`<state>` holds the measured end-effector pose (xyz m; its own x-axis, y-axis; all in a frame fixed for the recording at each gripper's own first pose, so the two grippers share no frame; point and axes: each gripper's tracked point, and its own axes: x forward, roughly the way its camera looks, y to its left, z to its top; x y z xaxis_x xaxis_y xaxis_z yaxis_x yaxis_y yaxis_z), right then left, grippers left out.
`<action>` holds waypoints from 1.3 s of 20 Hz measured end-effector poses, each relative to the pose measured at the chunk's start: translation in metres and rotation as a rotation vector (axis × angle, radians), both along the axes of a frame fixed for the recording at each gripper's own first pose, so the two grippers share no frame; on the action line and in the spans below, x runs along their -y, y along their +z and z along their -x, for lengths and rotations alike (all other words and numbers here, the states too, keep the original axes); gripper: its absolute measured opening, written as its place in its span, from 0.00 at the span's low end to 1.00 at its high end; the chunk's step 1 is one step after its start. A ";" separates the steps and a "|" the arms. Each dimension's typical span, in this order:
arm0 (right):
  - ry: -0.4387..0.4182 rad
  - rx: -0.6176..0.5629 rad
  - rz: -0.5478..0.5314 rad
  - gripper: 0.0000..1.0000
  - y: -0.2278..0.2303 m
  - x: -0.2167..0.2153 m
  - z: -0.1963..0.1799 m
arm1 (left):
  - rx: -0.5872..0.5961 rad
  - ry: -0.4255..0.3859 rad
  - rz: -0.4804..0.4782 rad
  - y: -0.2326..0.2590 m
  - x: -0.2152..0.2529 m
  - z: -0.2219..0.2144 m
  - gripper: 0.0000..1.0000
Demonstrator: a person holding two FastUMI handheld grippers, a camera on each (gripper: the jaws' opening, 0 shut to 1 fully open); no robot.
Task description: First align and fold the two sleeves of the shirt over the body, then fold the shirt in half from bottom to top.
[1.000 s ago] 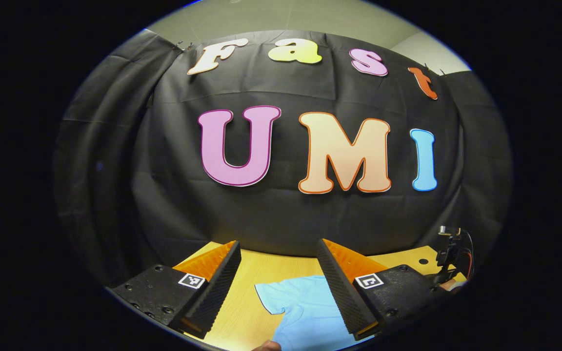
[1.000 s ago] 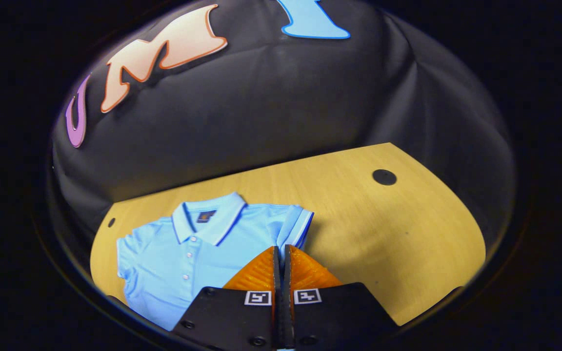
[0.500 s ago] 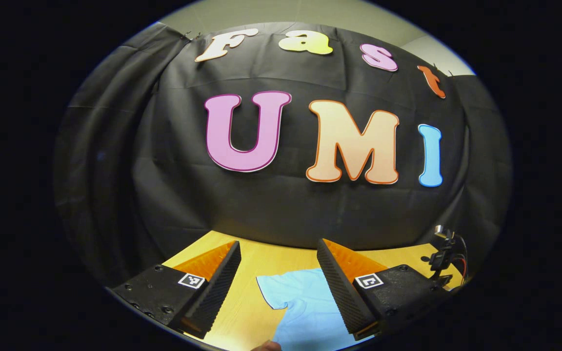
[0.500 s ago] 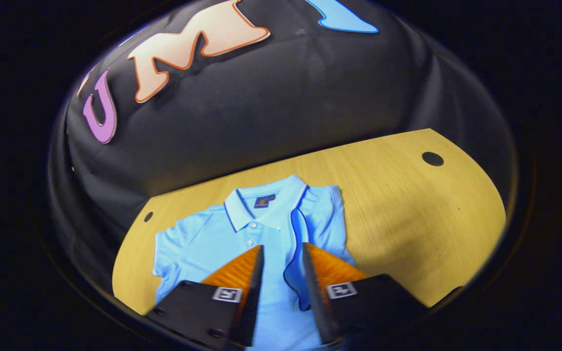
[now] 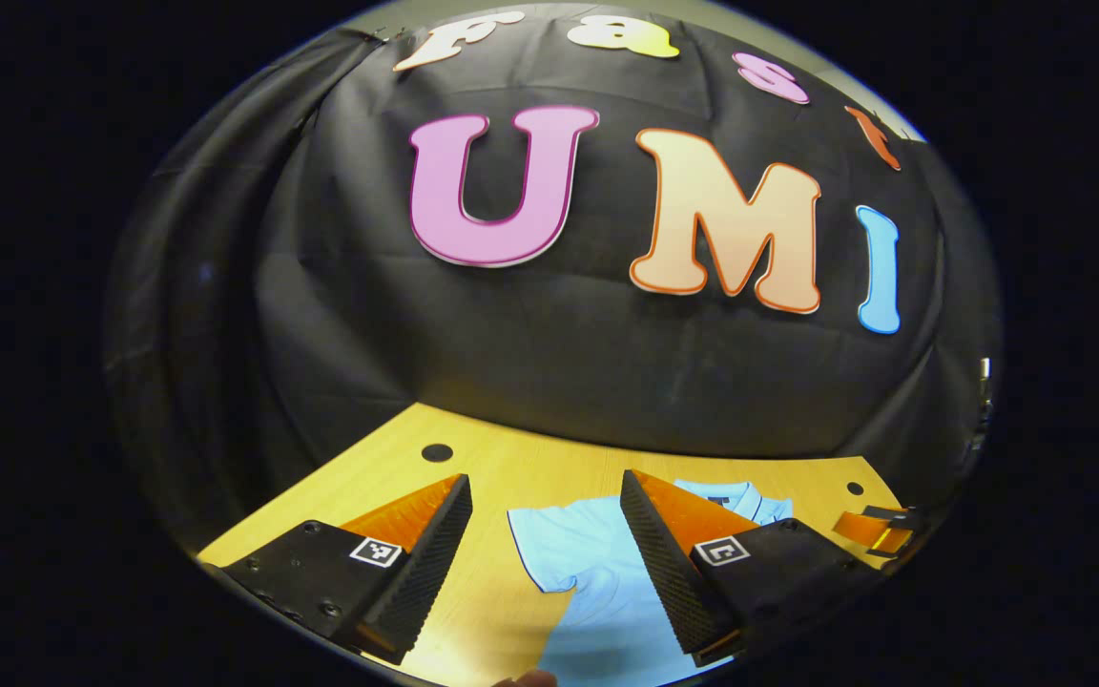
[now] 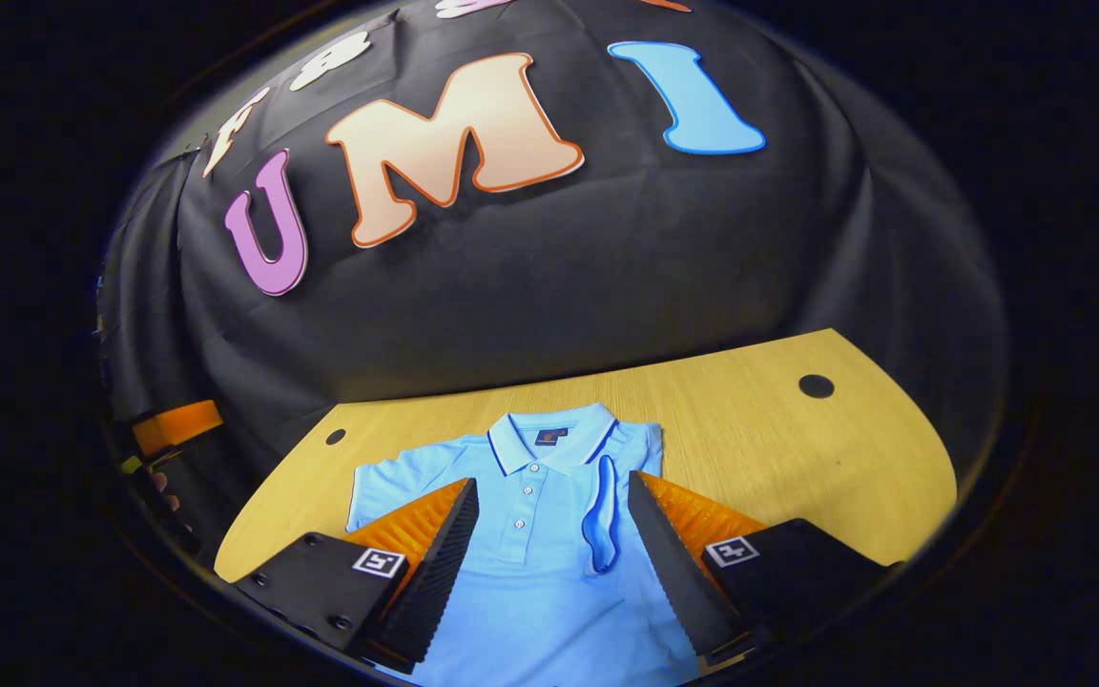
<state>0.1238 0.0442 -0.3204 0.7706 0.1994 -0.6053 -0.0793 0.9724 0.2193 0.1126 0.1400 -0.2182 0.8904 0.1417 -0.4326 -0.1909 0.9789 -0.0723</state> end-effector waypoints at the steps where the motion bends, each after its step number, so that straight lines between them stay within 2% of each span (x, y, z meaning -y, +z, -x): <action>1: 0.001 0.007 0.008 0.98 0.005 0.007 0.009 | -0.018 0.000 0.013 -0.011 -0.001 -0.004 0.95; 6: -0.033 0.002 0.051 0.98 0.017 0.042 0.044 | -0.153 0.015 0.069 -0.077 -0.005 -0.020 0.95; 10: -0.081 -0.041 0.085 0.98 0.011 0.071 0.071 | -0.245 0.026 0.072 -0.127 -0.005 -0.039 0.95; 16: -0.115 -0.069 0.108 0.98 0.010 0.092 0.086 | -0.383 0.062 0.046 -0.191 -0.009 -0.045 0.95; 21: -0.124 -0.070 0.118 0.98 0.013 0.100 0.090 | -0.463 0.082 0.030 -0.222 -0.011 -0.038 0.95; 26: -0.129 -0.085 0.122 0.98 0.009 0.106 0.097 | -0.473 0.067 0.002 -0.223 -0.009 -0.040 0.96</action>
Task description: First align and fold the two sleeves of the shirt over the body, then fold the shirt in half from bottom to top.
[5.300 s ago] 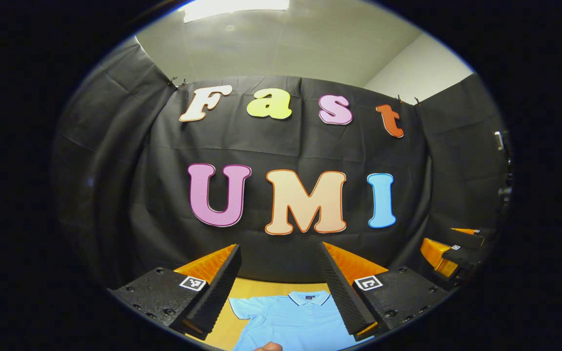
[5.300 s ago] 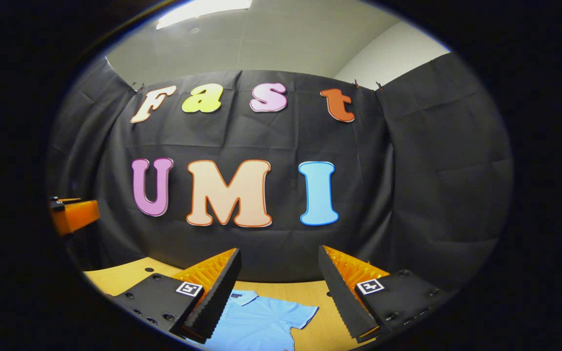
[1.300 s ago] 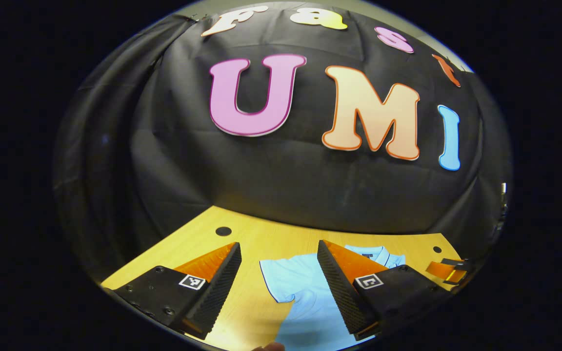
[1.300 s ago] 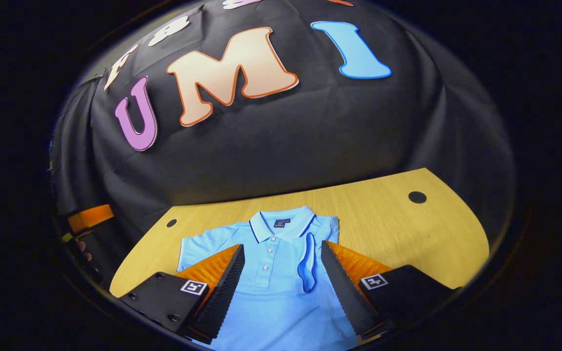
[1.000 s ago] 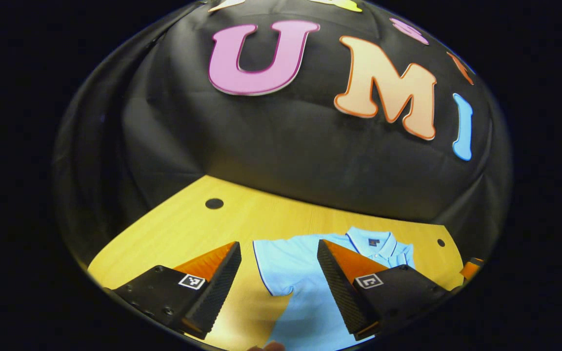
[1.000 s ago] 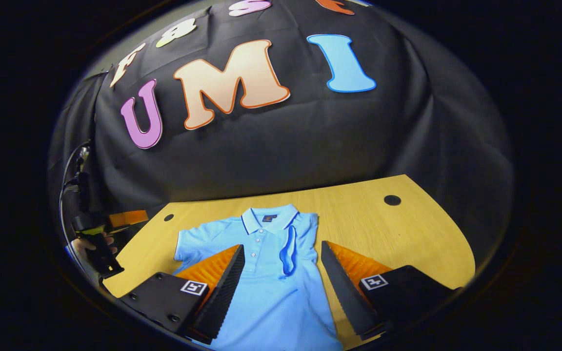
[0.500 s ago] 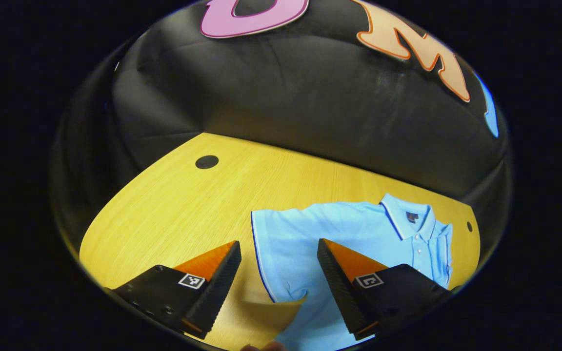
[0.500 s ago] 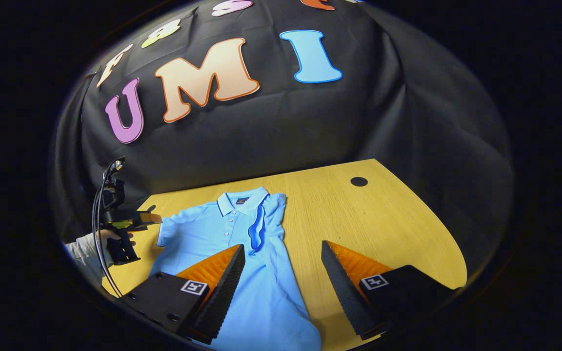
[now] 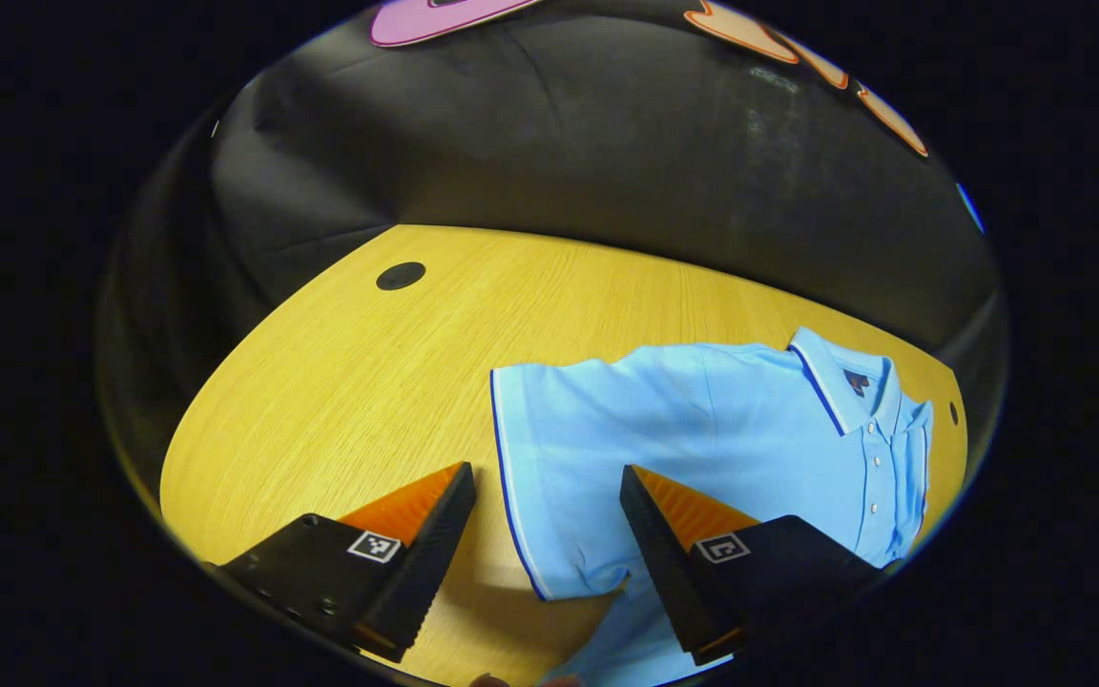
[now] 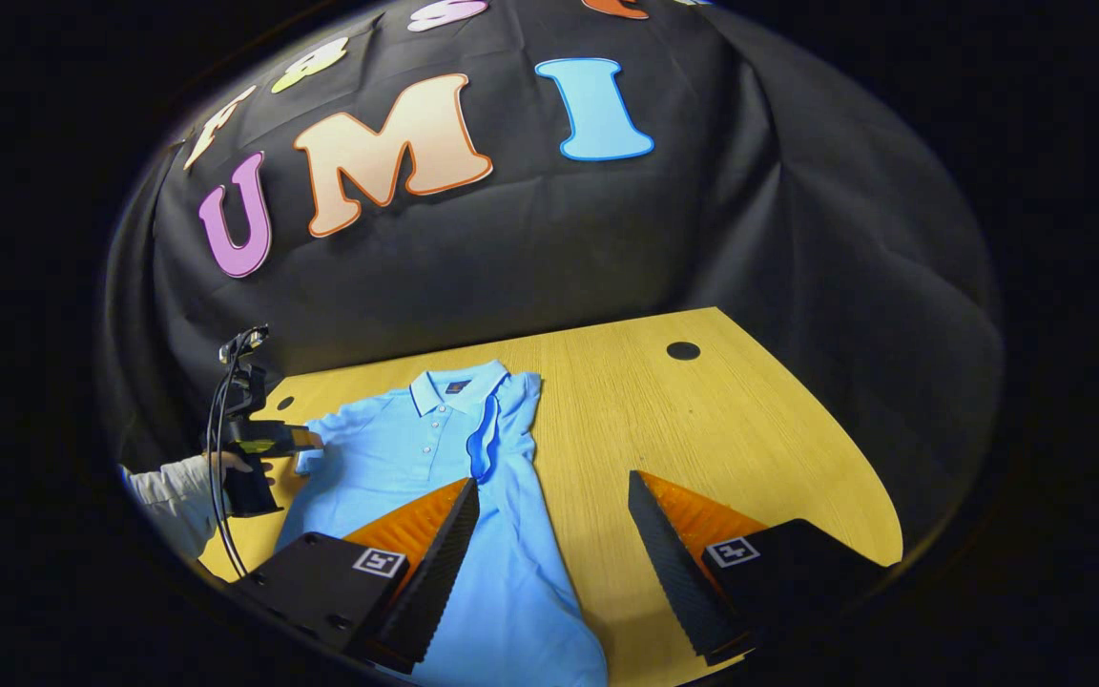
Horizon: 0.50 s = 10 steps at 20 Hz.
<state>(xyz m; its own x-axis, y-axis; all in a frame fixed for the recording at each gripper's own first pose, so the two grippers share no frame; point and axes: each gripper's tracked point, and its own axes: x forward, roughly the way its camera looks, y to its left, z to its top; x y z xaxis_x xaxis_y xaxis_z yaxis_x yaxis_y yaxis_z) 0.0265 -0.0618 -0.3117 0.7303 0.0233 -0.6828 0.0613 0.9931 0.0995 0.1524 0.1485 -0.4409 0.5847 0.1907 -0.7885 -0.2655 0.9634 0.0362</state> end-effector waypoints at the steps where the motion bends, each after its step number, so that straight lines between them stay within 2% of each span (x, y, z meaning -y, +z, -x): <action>1: -0.002 -0.003 -0.004 0.98 -0.002 0.001 0.002 | 0.002 -0.003 0.008 0.000 0.000 0.000 0.92; 2: -0.003 -0.003 -0.011 0.98 -0.002 0.001 0.003 | 0.007 -0.002 0.014 0.000 0.002 -0.002 0.84; 3: -0.005 -0.004 -0.018 0.98 -0.003 0.001 0.006 | 0.014 -0.002 0.020 -0.002 0.005 -0.003 0.72; 4: -0.008 -0.008 -0.021 0.98 -0.005 0.003 0.008 | 0.021 -0.008 0.031 -0.001 0.008 -0.005 0.65; 5: -0.011 -0.012 -0.023 0.98 -0.006 0.006 0.008 | 0.032 -0.012 0.048 0.001 0.015 -0.007 0.46; 6: -0.011 -0.012 -0.023 0.93 -0.007 0.009 0.007 | 0.045 -0.002 0.062 0.003 0.020 -0.009 0.28; 7: -0.010 -0.008 -0.023 0.98 -0.006 0.010 0.007 | 0.053 0.008 0.066 0.002 0.021 -0.011 0.07; 9: -0.003 0.011 -0.027 0.98 0.001 0.012 0.007 | 0.016 0.001 0.062 0.003 0.027 -0.006 0.00; 10: -0.004 0.019 -0.030 0.93 0.002 0.014 0.007 | 0.026 0.011 0.063 0.005 0.031 -0.008 0.00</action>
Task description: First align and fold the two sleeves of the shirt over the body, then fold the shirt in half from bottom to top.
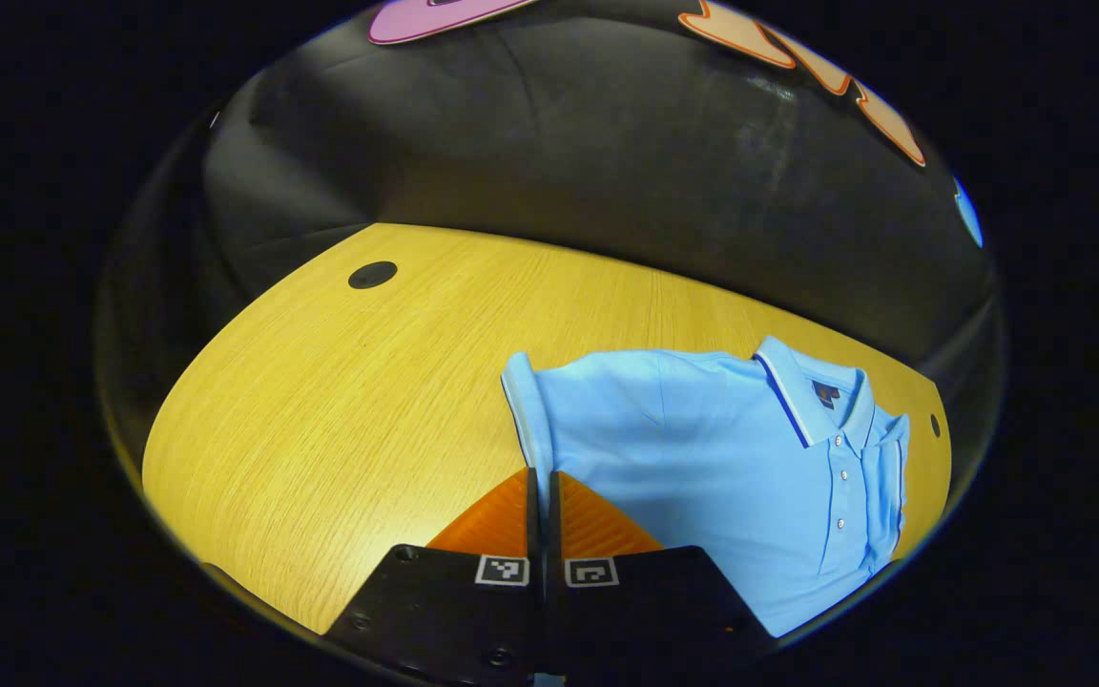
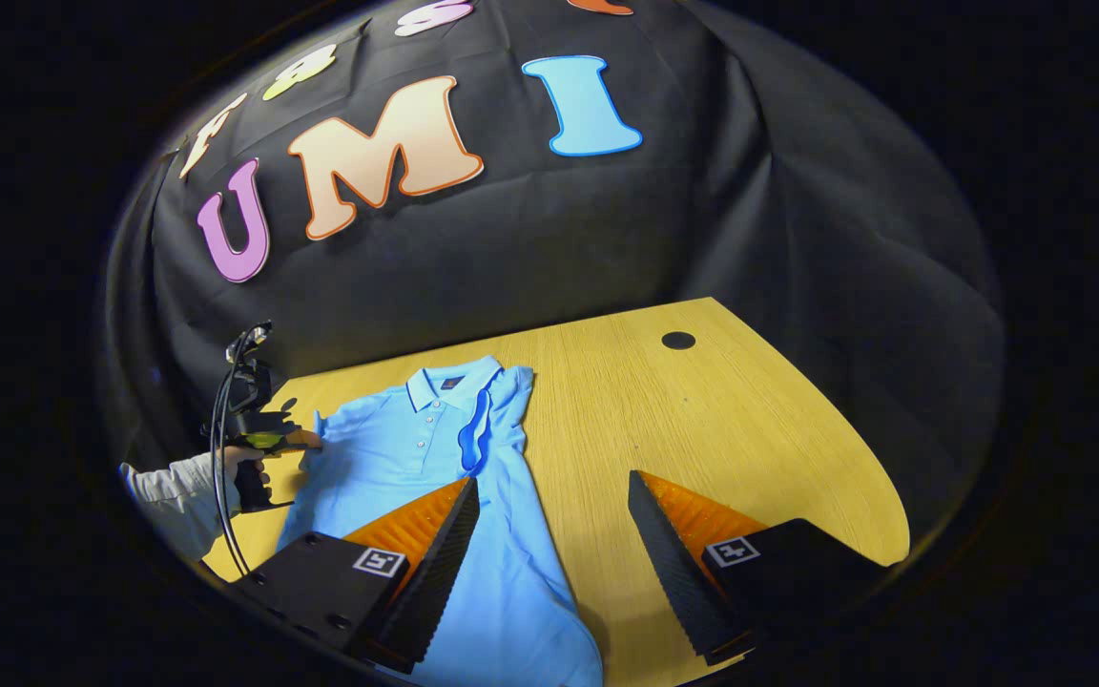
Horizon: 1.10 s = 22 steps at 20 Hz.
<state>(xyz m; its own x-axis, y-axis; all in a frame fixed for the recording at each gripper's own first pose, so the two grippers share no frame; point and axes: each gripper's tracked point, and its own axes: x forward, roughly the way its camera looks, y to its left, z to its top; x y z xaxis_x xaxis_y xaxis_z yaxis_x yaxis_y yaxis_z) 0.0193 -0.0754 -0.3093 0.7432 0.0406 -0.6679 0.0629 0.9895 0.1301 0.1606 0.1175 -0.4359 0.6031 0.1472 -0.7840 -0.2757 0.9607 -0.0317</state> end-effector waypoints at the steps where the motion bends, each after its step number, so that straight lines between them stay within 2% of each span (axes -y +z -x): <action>1: -0.002 0.003 -0.002 0.98 0.001 0.002 -0.001 | 0.019 0.007 0.014 0.007 0.007 -0.002 0.00; 3: -0.005 0.009 -0.002 0.98 0.005 0.007 0.001 | 0.061 -0.021 0.020 0.021 0.023 -0.011 0.00; 6: -0.003 0.018 -0.003 0.98 0.009 0.014 0.005 | 0.053 -0.099 -0.011 0.034 0.051 -0.014 0.00; 14: -0.016 0.021 -0.010 0.98 0.013 0.029 0.025 | 0.080 -0.251 0.032 0.047 0.146 -0.018 0.00; 18: -0.020 0.002 -0.019 0.98 0.008 0.030 0.035 | 0.049 -0.296 0.036 0.034 0.175 -0.010 0.00; 22: -0.015 0.003 -0.029 0.98 0.007 0.026 0.034 | 0.045 -0.326 0.013 0.023 0.185 -0.005 0.00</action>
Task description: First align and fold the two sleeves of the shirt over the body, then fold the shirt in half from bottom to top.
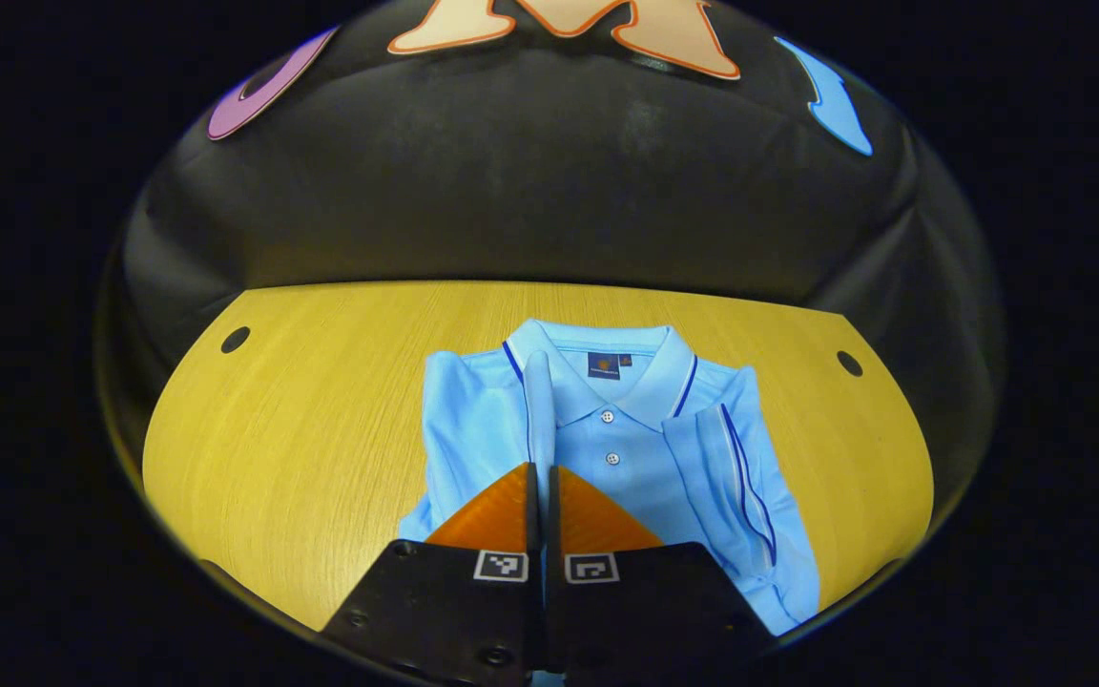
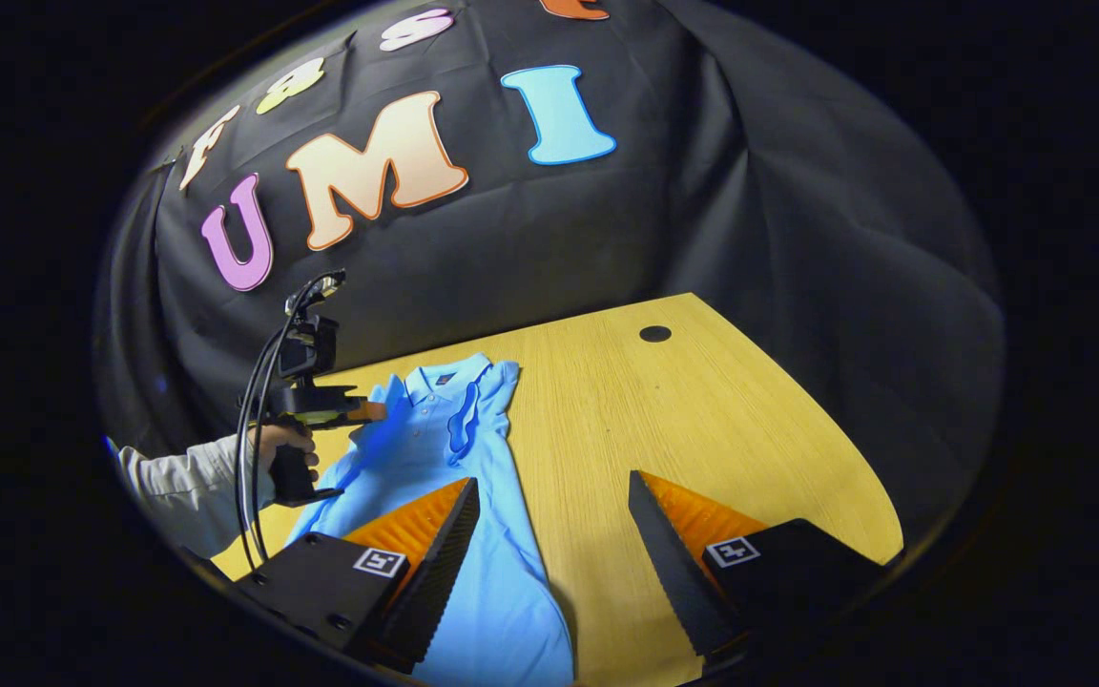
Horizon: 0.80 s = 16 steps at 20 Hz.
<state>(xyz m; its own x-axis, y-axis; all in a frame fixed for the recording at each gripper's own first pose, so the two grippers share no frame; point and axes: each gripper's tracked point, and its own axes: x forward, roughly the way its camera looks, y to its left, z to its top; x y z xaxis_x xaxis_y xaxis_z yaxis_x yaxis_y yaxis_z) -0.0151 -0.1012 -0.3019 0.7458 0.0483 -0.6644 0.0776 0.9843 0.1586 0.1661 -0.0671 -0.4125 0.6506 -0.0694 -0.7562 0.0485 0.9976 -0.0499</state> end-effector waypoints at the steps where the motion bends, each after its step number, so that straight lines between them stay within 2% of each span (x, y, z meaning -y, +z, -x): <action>1: 0.000 0.004 -0.007 0.98 0.001 -0.002 -0.002 | 0.004 -0.005 0.013 0.000 0.004 0.003 0.04; 2: 0.001 0.010 -0.012 0.98 0.001 -0.004 -0.002 | 0.015 -0.016 0.041 0.007 0.010 0.005 0.08; 5: 0.004 0.023 -0.022 0.98 0.004 -0.008 -0.005 | 0.091 -0.021 0.022 0.033 0.003 0.010 0.96; 6: 0.004 0.030 -0.025 0.98 0.006 -0.010 -0.005 | 0.110 -0.023 0.021 0.044 0.001 0.014 0.93; 11: 0.019 0.065 -0.020 0.98 0.014 -0.019 -0.001 | 0.215 -0.023 0.042 0.097 -0.013 0.047 0.96; 12: 0.024 0.073 -0.017 0.98 0.012 -0.009 0.004 | 0.236 -0.020 0.049 0.107 -0.017 0.054 0.96; 16: 0.068 0.085 0.008 0.98 0.017 -0.020 0.020 | 0.286 -0.009 0.045 0.140 -0.037 0.093 0.96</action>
